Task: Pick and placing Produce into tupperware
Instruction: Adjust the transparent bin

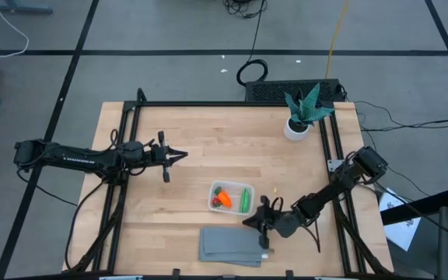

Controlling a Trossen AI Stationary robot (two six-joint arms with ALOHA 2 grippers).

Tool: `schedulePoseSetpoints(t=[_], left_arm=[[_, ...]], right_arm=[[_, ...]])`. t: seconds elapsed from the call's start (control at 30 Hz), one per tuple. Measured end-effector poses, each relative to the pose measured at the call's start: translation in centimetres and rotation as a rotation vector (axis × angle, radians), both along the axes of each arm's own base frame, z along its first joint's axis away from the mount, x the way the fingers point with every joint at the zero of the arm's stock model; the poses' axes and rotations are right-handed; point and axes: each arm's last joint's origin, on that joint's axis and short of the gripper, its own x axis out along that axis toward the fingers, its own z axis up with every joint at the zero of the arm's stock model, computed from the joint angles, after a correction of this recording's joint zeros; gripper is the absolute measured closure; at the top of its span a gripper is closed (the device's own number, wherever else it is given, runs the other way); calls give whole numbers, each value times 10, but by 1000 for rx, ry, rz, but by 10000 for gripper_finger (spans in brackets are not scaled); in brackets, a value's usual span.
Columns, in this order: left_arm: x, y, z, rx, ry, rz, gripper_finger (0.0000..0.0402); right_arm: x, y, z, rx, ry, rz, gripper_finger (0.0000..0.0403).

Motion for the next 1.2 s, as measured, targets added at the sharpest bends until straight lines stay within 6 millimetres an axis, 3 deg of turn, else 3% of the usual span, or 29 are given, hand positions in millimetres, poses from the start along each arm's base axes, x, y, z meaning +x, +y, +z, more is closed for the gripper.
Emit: schedulePoseSetpoints(t=[0.87, 1.2], left_arm=[[0, 0, -1, 3, 15, -1, 376], [0, 0, -2, 4, 17, -2, 376]], right_arm=[[4, -22, -12, 14, 124, -121, 403], [7, -19, -6, -23, 68, -75, 403]])
